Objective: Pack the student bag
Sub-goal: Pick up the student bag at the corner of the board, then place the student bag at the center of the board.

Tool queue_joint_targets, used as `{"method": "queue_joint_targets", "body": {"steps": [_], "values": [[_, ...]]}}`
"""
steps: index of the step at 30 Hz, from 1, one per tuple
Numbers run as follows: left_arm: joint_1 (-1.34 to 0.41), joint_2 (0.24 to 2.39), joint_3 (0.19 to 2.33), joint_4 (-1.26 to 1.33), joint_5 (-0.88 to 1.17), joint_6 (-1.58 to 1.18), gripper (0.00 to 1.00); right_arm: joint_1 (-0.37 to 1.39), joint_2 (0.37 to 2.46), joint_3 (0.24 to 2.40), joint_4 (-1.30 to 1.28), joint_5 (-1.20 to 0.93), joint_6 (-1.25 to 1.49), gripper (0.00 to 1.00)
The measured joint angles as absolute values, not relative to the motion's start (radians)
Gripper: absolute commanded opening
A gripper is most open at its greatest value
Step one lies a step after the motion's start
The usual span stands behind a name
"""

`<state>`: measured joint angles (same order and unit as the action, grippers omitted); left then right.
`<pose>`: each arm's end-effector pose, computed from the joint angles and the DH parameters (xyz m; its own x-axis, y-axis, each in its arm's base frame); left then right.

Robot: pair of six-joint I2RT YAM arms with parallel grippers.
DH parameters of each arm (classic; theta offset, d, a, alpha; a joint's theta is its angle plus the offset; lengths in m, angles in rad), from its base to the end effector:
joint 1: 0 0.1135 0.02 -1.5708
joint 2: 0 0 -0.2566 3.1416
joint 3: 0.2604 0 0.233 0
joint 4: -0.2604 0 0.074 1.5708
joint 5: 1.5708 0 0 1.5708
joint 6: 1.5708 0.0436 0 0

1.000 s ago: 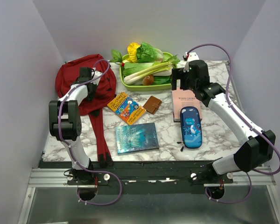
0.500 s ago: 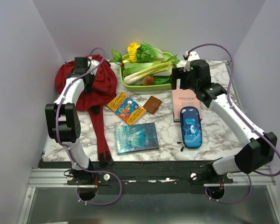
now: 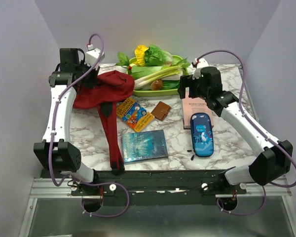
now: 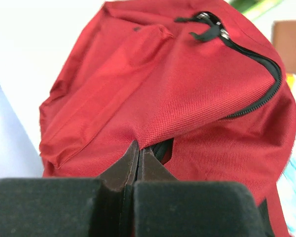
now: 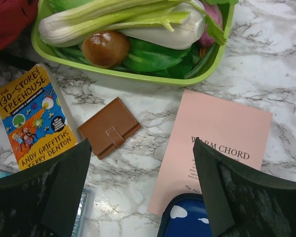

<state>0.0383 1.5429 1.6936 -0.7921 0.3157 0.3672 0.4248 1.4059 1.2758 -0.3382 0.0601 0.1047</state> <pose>0.3192 -0.0013 0.3940 -0.4818 0.3231 -0.8145 0.4127 0.9037 0.1143 0.2870 0.1269 0.3438 -0.4469 -0.0876 -0.8903 -0.3176 0.9459 0.0663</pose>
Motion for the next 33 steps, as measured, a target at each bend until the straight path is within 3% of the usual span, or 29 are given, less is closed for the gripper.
{"method": "queue_joint_targets", "body": {"steps": [3,6,11,12,14,15,16,17,19,21,26,33], "values": [[0.026,1.524,1.682,-0.932,0.43,0.448,0.0,0.425,1.4,1.257,-0.332,0.043,0.104,0.92],[-0.021,1.528,1.657,-1.057,0.501,0.537,0.13,0.425,1.398,1.244,-0.33,0.03,0.103,0.92],[-0.145,1.595,1.652,-1.223,0.605,0.652,0.25,0.425,1.398,1.223,-0.323,-0.012,0.097,0.95],[-0.158,1.608,1.651,-1.24,0.622,0.663,0.33,0.425,1.398,1.218,-0.321,-0.023,0.094,0.95],[-0.168,1.618,1.636,-1.264,0.647,0.685,0.35,0.425,1.399,1.209,-0.322,-0.047,0.088,0.96],[-0.166,1.618,1.63,-1.274,0.654,0.693,0.47,0.425,1.399,1.206,-0.323,-0.059,0.085,0.97],[-0.165,1.618,1.631,-1.281,0.661,0.696,0.48,0.425,1.399,1.203,-0.323,-0.072,0.084,0.97],[-0.164,1.616,1.634,-1.281,0.667,0.703,0.59,0.425,1.401,1.202,-0.323,-0.083,0.081,0.98],[-0.161,1.618,1.665,-1.291,0.677,0.715,0.62,0.425,1.41,1.202,-0.321,-0.111,0.078,0.98],[-0.16,1.625,1.718,-1.309,0.69,0.719,0.8,0.425,1.425,1.205,-0.32,-0.138,0.078,1.0],[-0.162,1.644,1.804,-1.303,0.705,0.72,0.79,0.425,1.493,1.243,-0.319,-0.196,0.077,1.0],[-0.182,1.671,1.57,-1.077,0.639,0.616,0.79,0.44,1.539,1.291,-0.312,-0.25,0.079,1.0]]}}
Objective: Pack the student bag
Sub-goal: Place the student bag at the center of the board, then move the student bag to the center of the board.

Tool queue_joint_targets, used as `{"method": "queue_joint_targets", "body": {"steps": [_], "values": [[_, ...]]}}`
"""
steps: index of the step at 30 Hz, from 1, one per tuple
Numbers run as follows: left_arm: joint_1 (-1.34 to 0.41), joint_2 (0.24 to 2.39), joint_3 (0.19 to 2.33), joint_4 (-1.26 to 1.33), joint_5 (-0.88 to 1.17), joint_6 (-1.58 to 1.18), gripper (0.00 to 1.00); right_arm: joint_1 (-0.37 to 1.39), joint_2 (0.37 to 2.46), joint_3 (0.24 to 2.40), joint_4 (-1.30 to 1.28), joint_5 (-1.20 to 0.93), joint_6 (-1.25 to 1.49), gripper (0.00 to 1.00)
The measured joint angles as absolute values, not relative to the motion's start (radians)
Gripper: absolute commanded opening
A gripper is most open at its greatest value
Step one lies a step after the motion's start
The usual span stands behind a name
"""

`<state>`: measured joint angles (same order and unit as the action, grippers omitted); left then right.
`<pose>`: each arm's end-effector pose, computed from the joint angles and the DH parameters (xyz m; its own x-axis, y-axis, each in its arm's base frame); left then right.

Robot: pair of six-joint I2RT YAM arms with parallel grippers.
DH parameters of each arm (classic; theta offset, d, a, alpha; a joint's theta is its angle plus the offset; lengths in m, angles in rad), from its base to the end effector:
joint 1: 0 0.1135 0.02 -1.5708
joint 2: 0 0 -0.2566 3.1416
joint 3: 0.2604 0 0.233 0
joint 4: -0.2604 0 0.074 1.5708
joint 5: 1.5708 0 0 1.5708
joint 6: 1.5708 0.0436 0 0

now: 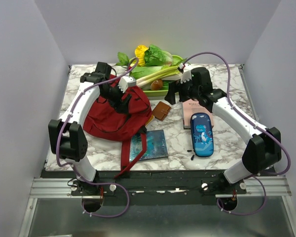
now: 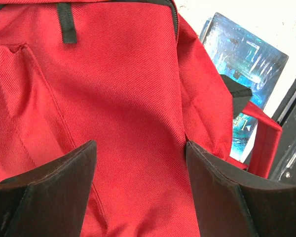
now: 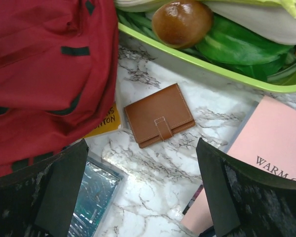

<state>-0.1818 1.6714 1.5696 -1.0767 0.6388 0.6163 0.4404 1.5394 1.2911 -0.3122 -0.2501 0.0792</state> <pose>0.3076 -0.0830 0.3049 -0.5281 0.5689 -0.6304 0.8267 0.5141 -0.2286 0.3060 0.1561 0.3110 -0.5271 -0.1636 -0.8339 -0.5627 0.8025 0.1982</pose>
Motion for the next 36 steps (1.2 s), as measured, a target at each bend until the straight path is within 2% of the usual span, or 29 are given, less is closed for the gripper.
{"method": "queue_joint_targets", "body": {"steps": [3,4,7,11,13,15,16,18,19,22,36], "values": [[-0.196,1.729,1.593,-1.079,0.657,0.609,0.75,0.451,1.54,1.291,-0.312,-0.256,0.08,1.0],[-0.198,1.739,1.599,-1.079,0.666,0.609,0.7,0.452,1.54,1.291,-0.312,-0.256,0.08,1.0],[-0.201,1.768,1.611,-1.094,0.691,0.616,0.64,0.454,1.539,1.291,-0.312,-0.256,0.079,1.0],[-0.205,1.797,1.624,-1.133,0.724,0.63,0.68,0.454,1.535,1.289,-0.312,-0.255,0.079,1.0],[-0.205,1.803,1.628,-1.15,0.731,0.638,0.65,0.454,1.531,1.283,-0.313,-0.255,0.078,1.0],[-0.208,1.803,1.629,-1.167,0.733,0.645,0.55,0.454,1.524,1.274,-0.313,-0.254,0.078,1.0],[-0.211,1.803,1.629,-1.172,0.732,0.65,0.42,0.454,1.52,1.269,-0.314,-0.253,0.078,1.0],[-0.225,1.803,1.625,-1.176,0.728,0.659,0.28,0.454,1.512,1.259,-0.316,-0.252,0.078,1.0],[-0.234,1.803,1.621,-1.177,0.723,0.672,0.15,0.454,1.509,1.257,-0.316,-0.25,0.078,1.0],[-0.264,1.803,1.616,-1.182,0.707,0.694,0.0,0.454,1.501,1.253,-0.317,-0.245,0.077,0.99],[-0.297,1.829,1.869,-1.321,0.765,0.848,0.0,0.454,1.46,1.195,-0.316,-0.234,0.065,0.95]]}}
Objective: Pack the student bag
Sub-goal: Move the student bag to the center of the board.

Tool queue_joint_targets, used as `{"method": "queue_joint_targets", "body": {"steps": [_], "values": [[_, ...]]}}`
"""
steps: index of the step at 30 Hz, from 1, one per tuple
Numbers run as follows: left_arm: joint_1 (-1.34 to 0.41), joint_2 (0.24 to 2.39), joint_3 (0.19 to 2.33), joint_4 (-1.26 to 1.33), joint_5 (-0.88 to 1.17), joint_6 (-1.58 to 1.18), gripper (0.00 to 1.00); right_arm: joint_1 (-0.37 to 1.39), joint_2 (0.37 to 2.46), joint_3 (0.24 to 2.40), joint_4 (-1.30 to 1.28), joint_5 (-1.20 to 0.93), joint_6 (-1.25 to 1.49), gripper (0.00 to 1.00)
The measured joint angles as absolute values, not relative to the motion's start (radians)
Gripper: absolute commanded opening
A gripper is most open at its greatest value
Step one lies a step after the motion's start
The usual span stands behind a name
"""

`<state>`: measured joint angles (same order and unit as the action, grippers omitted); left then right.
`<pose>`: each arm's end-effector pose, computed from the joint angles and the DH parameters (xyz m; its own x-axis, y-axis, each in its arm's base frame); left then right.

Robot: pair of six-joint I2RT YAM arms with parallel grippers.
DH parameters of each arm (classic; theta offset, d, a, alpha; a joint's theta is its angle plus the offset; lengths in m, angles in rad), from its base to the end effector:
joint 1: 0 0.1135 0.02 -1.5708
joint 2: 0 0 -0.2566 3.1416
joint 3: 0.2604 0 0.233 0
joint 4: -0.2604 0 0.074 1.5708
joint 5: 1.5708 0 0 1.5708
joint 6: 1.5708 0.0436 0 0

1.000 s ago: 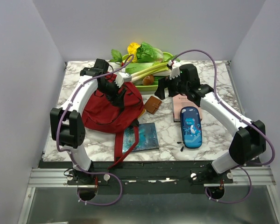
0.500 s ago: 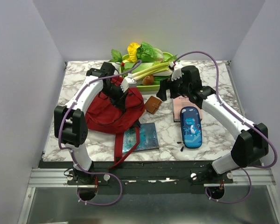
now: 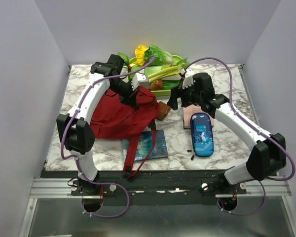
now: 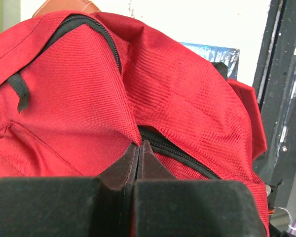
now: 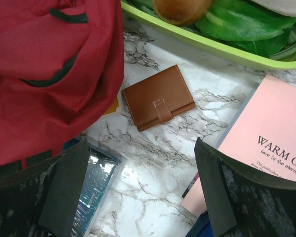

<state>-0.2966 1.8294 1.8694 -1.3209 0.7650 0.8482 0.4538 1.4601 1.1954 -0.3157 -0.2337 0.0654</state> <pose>0.3147 -0.1278 0.3295 -0.3059 0.6593 -0.6868 0.9520 0.2079 -0.2245 0.2850 0.1502 0.3037 -0.5311 -0.1883 -0.8262 -0.5670 0.8035 0.1814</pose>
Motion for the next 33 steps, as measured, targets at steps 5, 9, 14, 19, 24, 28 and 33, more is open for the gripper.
{"method": "queue_joint_targets", "body": {"steps": [5,9,14,19,24,28,33], "values": [[-0.364,1.865,1.914,-1.341,0.769,0.821,0.32,0.454,1.46,1.194,-0.314,-0.234,0.065,0.96],[-0.431,1.901,1.927,-1.32,0.781,0.773,0.99,0.454,1.454,1.194,-0.311,-0.234,0.07,0.98],[-0.456,1.888,1.863,-1.223,0.776,0.677,0.99,0.454,1.448,1.194,-0.309,-0.234,0.078,0.98],[-0.373,1.821,1.77,-1.09,0.7,0.528,0.98,0.454,1.446,1.193,-0.309,-0.234,0.078,0.98],[-0.3,1.671,1.566,-0.883,0.458,0.391,0.92,0.454,1.444,1.19,-0.308,-0.233,0.078,0.98],[-0.303,1.647,1.471,-0.794,0.334,0.315,0.86,0.454,1.431,1.177,-0.308,-0.231,0.077,0.97],[-0.297,1.655,1.411,-0.712,0.222,0.236,0.86,0.454,1.4,1.147,-0.308,-0.224,0.078,0.97]]}}
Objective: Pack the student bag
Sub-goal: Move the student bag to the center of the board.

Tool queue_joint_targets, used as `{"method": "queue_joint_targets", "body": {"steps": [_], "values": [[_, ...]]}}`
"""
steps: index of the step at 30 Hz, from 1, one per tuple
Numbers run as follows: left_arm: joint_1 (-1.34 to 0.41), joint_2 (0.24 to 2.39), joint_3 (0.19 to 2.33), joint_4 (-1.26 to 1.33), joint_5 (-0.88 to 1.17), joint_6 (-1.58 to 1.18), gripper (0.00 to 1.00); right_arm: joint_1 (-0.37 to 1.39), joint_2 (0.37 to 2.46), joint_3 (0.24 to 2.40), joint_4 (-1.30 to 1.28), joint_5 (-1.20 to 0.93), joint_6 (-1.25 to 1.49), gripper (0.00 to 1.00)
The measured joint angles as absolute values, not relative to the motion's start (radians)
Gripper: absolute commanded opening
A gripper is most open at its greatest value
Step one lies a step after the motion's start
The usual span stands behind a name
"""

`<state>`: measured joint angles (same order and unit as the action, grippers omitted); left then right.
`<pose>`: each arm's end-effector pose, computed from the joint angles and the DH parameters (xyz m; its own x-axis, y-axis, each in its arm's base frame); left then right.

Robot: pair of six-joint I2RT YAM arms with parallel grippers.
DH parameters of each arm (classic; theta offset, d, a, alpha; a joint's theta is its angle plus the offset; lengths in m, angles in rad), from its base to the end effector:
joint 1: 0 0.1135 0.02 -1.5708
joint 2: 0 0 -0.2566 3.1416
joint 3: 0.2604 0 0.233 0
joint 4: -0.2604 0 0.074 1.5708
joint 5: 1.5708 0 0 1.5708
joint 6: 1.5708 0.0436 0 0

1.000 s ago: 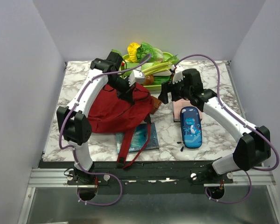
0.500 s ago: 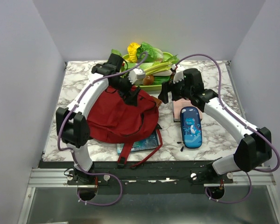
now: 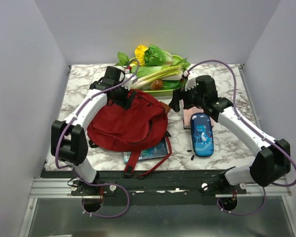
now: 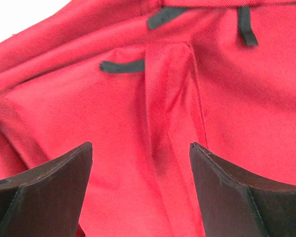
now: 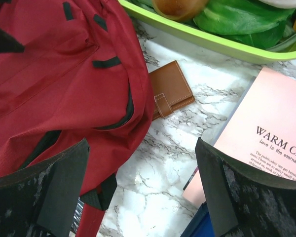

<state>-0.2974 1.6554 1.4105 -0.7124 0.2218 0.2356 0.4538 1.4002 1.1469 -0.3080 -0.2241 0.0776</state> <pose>0.3239 -0.1093 0.2775 -0.6651 0.4420 -0.6018 0.5782 0.8149 -0.0405 0.2726 0.1438 0.3060 -0.5232 -0.1711 -0.8348 -0.5576 0.8095 0.1836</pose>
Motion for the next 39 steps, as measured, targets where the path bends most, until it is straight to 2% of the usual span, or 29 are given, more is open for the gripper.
{"method": "queue_joint_targets", "body": {"steps": [5,12,15,16,17,18,19,20,32,33,37,39], "values": [[-0.286,1.673,1.416,-0.671,0.208,0.212,0.83,0.454,1.373,1.115,-0.308,-0.221,0.078,0.95],[-0.28,1.776,1.43,-0.715,0.335,0.249,0.77,0.454,1.363,1.109,-0.308,-0.208,0.081,0.93],[-0.276,1.797,1.427,-0.728,0.359,0.27,0.56,0.454,1.36,1.109,-0.309,-0.199,0.082,0.93],[-0.274,1.798,1.427,-0.729,0.364,0.277,0.4,0.454,1.359,1.109,-0.309,-0.198,0.082,0.92],[-0.274,1.798,1.428,-0.73,0.374,0.283,0.28,0.454,1.356,1.109,-0.31,-0.196,0.083,0.92],[-0.273,1.798,1.429,-0.732,0.385,0.288,0.2,0.454,1.354,1.109,-0.311,-0.195,0.084,0.92],[-0.27,1.801,1.434,-0.738,0.401,0.295,0.08,0.454,1.351,1.109,-0.312,-0.194,0.085,0.92],[-0.267,1.808,1.445,-0.749,0.413,0.302,0.01,0.454,1.35,1.109,-0.314,-0.192,0.086,0.92],[-0.264,1.885,1.645,-0.969,0.654,0.414,0.01,0.454,1.38,1.164,-0.338,-0.187,0.085,0.92],[-0.264,1.885,1.657,-0.988,0.673,0.429,0.03,0.453,1.389,1.17,-0.338,-0.187,0.084,0.92],[-0.285,1.882,1.685,-1.085,0.741,0.519,0.27,0.454,1.447,1.21,-0.332,-0.206,0.085,0.91],[-0.304,1.872,1.657,-1.107,0.759,0.556,0.33,0.454,1.487,1.236,-0.315,-0.227,0.086,0.91]]}}
